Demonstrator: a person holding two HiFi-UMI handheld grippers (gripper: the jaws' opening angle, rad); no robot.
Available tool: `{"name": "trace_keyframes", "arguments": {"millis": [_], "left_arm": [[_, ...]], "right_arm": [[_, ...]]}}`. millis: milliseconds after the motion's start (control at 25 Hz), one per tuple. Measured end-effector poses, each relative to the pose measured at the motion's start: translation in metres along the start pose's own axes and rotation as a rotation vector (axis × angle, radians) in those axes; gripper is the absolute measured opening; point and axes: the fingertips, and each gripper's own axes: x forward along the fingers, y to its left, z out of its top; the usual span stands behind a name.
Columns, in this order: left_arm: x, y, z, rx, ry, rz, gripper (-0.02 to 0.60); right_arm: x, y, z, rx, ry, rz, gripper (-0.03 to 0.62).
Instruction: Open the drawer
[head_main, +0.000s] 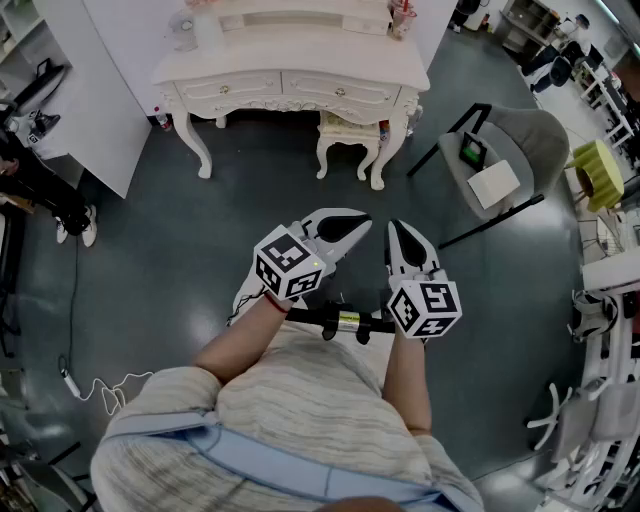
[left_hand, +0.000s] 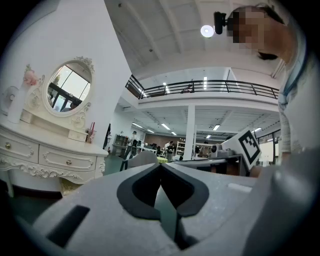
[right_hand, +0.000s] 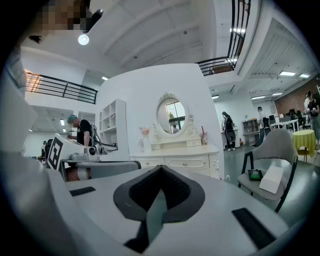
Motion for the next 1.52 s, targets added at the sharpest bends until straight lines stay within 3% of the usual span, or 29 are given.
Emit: {"name": "trace_keyframes", "arguments": {"millis": [1040, 1520], "left_arm": [[-0.008, 0.0, 0.01, -0.004, -0.028, 0.006, 0.014], [-0.017, 0.005, 0.024, -0.01, -0.066, -0.017, 0.014]], "right_arm": [[0.0, 0.016, 0.017, -0.007, -0.051, 0.045, 0.011], [0.0, 0.022, 0.024, -0.015, -0.046, 0.02, 0.011]]}}
